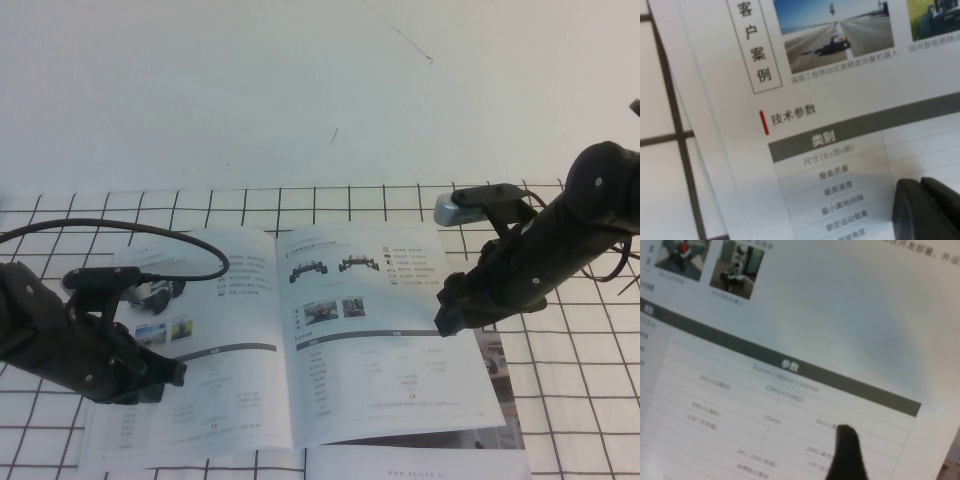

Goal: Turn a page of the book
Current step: Open the closed book

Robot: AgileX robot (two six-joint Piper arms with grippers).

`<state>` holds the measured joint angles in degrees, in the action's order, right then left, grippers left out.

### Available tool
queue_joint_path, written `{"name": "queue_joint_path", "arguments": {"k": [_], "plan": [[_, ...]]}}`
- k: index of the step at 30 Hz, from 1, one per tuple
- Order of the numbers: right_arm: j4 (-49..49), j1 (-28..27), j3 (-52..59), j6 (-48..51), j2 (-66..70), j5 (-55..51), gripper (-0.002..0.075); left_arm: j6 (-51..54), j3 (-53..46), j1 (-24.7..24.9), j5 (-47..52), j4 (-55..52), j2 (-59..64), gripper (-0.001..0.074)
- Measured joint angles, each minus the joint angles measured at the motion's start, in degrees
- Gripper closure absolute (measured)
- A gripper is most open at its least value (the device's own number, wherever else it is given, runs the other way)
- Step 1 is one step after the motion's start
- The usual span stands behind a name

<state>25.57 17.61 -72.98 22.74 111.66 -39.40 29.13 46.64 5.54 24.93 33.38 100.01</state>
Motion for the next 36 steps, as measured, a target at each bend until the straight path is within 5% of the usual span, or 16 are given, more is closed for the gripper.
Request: {"name": "queue_joint_path", "arguments": {"k": [14, 36], "plan": [[5.0, -0.1, -0.2, 1.6, 4.7, 0.3, 0.0239, 0.6, 0.0, 0.0, 0.0, 0.7, 0.0, 0.0738], [27.2, 0.0, -0.2, 17.0, 5.8, -1.1, 0.0239, 1.5, 0.0, 0.0, 0.0, 1.3, 0.0, 0.0738]]}}
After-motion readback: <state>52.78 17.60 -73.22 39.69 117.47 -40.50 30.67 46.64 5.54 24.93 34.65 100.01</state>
